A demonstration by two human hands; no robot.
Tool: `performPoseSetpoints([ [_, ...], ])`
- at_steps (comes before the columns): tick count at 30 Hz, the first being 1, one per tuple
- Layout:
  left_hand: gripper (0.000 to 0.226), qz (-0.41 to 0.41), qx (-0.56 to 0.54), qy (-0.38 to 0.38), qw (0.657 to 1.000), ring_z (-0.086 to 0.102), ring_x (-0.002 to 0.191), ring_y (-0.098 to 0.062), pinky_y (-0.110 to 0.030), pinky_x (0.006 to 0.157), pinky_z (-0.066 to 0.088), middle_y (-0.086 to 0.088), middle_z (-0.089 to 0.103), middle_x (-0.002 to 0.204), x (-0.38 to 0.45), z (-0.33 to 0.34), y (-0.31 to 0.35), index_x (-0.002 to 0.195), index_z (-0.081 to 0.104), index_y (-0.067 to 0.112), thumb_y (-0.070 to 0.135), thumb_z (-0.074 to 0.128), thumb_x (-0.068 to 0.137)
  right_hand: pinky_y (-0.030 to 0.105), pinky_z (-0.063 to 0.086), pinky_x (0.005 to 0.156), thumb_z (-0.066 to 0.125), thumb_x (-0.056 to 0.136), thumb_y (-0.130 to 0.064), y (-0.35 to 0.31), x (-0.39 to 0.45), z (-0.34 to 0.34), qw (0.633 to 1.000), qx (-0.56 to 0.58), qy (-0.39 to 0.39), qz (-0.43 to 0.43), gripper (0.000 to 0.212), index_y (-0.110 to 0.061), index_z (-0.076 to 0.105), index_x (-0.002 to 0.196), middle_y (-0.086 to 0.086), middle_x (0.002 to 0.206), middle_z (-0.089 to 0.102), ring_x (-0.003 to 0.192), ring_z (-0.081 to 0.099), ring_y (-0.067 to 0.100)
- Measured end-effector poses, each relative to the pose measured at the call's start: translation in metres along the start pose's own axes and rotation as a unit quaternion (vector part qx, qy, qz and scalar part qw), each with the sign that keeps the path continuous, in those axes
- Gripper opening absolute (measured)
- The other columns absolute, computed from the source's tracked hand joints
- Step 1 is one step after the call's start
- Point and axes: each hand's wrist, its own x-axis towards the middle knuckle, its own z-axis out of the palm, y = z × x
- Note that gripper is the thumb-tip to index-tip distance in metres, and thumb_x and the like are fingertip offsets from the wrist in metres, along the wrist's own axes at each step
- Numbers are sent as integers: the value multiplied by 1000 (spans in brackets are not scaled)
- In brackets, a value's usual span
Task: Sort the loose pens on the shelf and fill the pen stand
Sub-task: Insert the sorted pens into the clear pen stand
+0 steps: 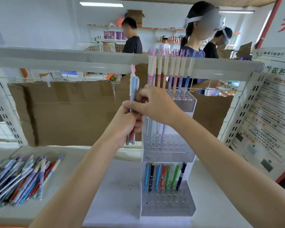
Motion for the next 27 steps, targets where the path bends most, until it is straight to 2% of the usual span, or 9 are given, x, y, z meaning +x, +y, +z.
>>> performPoseSetpoints([
  [4, 23, -18, -55, -23, 998, 21, 38, -5, -15, 35, 18, 3, 26, 54, 0, -5, -1, 75, 40, 10, -4, 43, 93, 13, 35, 46, 53, 95, -30, 0, 8, -5, 997, 57, 51, 24, 34, -19, 46, 64, -7, 59, 48, 42, 43, 1],
  [6, 11, -55, -83, -26, 995, 20, 37, -4, -15, 35, 15, 4, 30, 55, 1, -9, -1, 85, 44, 10, 4, 48, 93, 13, 40, 41, 43, 100, -25, 4, 15, -16, 979, 156, 108, 69, 25, -20, 43, 75, 0, 67, 57, 39, 49, 0],
  [9, 17, -108, -117, -8, 987, 21, 34, -2, -14, 32, 14, 6, 35, 55, 2, -17, -3, 85, 49, 11, 25, 49, 96, 22, 47, 40, 35, 102, -22, 17, 22, -32, 953, 245, 155, 92, 14, -12, 37, 92, 16, 79, 62, 46, 63, 14],
  [12, 34, -141, -192, 11, 971, 24, 34, -3, -15, 30, 20, 2, 40, 60, 4, -22, -2, 89, 53, 6, 36, 39, 97, 33, 58, 55, 38, 102, -19, 32, 28, -36, 967, 181, 145, 108, 10, -11, 33, 101, 16, 83, 61, 57, 65, 22],
  [14, 34, -147, -221, 17, 964, 24, 34, -5, -16, 31, 20, 1, 41, 62, 5, -23, -1, 91, 55, 4, 31, 35, 97, 31, 58, 61, 40, 101, -18, 39, 31, -37, 972, 145, 148, 110, 10, -12, 32, 102, 17, 93, 61, 63, 64, 20],
  [16, 33, -146, -234, 17, 961, 24, 35, -5, -16, 32, 19, 1, 42, 61, 5, -23, 0, 92, 57, 3, 27, 35, 96, 28, 57, 59, 39, 101, -17, 41, 32, -38, 974, 118, 179, 79, 9, -12, 32, 103, 16, 95, 61, 63, 63, 16],
  [19, 31, -137, -242, 16, 960, 27, 36, -5, -16, 32, 23, 2, 43, 60, 4, -22, 0, 92, 57, 3, 25, 37, 98, 39, 56, 63, 37, 102, -15, 43, 36, -38, 971, 66, 227, 34, 13, -8, 36, 112, 13, 88, 61, 68, 65, 23],
  [22, 28, -126, -249, 19, 960, 28, 37, -5, -16, 33, 24, 2, 42, 60, 3, -21, -1, 83, 55, 7, 24, 40, 99, 46, 53, 65, 36, 102, -14, 46, 41, -35, 974, 46, 218, 38, 16, -5, 37, 115, 15, 89, 60, 74, 65, 31],
  [27, 24, -108, -239, 1, 965, 30, 41, -5, -16, 36, 29, 3, 45, 58, 1, -21, -2, 80, 50, 10, 26, 47, 98, 45, 54, 67, 36, 101, -13, 47, 49, -30, 978, 24, 204, 47, 2, -12, 37, 102, 18, 90, 61, 76, 64, 32],
])
